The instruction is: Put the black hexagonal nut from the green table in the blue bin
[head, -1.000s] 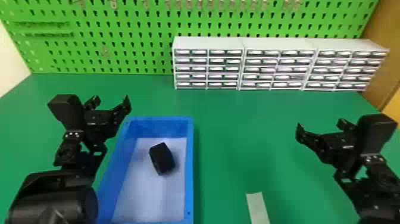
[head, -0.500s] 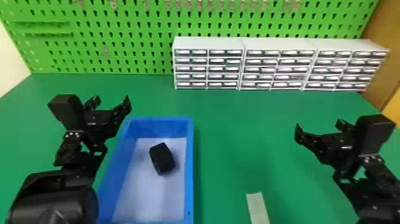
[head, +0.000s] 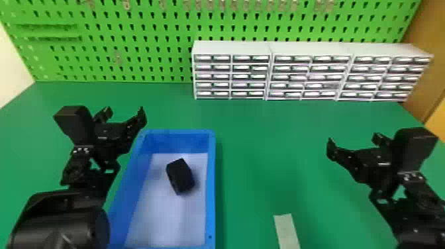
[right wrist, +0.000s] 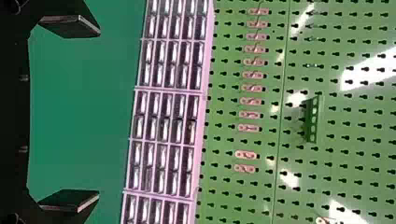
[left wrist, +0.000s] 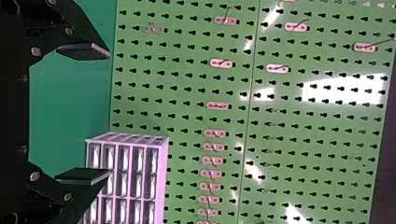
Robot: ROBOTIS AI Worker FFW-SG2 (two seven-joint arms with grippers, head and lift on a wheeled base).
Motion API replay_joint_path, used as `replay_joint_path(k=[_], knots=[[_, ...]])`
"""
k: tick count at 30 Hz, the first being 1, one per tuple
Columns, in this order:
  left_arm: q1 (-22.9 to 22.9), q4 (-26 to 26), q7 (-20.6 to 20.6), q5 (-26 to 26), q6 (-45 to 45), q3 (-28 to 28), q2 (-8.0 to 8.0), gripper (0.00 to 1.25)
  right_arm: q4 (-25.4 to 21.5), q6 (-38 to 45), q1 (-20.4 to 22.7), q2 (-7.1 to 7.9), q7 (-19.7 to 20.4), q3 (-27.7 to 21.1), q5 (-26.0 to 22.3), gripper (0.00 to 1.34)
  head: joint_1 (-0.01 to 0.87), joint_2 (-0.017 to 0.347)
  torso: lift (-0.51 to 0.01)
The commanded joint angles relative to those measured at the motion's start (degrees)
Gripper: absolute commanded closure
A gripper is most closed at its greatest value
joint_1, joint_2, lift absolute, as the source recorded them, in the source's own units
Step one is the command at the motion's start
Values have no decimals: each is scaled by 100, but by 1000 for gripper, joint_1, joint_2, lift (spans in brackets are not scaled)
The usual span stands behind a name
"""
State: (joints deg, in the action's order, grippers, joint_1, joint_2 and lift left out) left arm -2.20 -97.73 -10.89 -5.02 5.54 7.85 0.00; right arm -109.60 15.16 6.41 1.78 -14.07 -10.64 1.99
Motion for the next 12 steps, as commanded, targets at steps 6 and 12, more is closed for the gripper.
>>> replay_joint_path(k=[6,12], knots=[[-9,0,0,1,0,-3,-15,364,0,13,-17,7,-8,18,3,85,686,51,-97],[-9,9,0,9,0,-12,-15,364,0,22,-26,15,-8,18,3,85,686,51,-97]])
